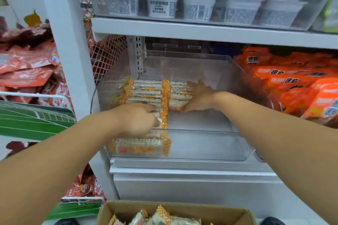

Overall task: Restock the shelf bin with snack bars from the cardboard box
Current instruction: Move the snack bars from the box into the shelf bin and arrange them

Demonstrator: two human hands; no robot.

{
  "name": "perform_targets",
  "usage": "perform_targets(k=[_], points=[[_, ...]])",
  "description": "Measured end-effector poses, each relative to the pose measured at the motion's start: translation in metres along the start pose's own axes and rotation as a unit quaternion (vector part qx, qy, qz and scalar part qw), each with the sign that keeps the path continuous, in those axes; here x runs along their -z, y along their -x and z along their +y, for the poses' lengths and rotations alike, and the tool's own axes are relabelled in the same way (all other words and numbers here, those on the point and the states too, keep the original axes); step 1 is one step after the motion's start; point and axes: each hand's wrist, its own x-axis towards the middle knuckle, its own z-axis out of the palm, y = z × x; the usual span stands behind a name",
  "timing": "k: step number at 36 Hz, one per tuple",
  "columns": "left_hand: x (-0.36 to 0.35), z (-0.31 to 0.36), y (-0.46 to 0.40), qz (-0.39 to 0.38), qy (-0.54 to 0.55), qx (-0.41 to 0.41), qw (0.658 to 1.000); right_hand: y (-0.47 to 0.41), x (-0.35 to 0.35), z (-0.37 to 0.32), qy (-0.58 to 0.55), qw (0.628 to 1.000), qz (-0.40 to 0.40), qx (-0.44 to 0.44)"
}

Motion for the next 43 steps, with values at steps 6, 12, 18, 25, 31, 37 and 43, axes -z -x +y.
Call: perform_targets(k=[6, 12, 18, 25, 31, 37, 43], points=[[0.0, -0.008, -0.003, 0.033, 0.033, 0.005, 0.999, -0.002, 0.001, -0.009, 0.017, 0.999, -0.046, -0.003], [-0.002, -0.008, -0.008, 0.028, 0.034, 0.001, 0.999, -0.008, -0.004, -0.014, 0.11, 0.993, -0.041, 0.002], [-0.002, -0.008, -0.007, 0.051, 0.038, -0.001, 0.998, -0.003, 0.003, -0.006, 0.066, 0.997, -0.023, 0.01], [-0.004, -0.008, -0.007, 0.072, 0.032, -0.006, 0.997, -0.001, 0.003, -0.008, 0.049, 0.999, -0.002, 0.022], [-0.004, -0.009, -0.009, 0.07, 0.021, -0.016, 0.997, -0.002, 0.004, -0.003, 0.066, 0.997, 0.018, 0.016], [-0.01, -0.013, 0.002, 0.187, 0.015, -0.051, 0.981, 0.043, 0.027, -0.008, 0.06, 0.982, 0.153, 0.089], [-0.037, 0.005, 0.049, 0.478, 0.03, -0.242, 0.843, 0.171, -0.022, -0.007, -0.165, 0.786, 0.542, 0.248]])
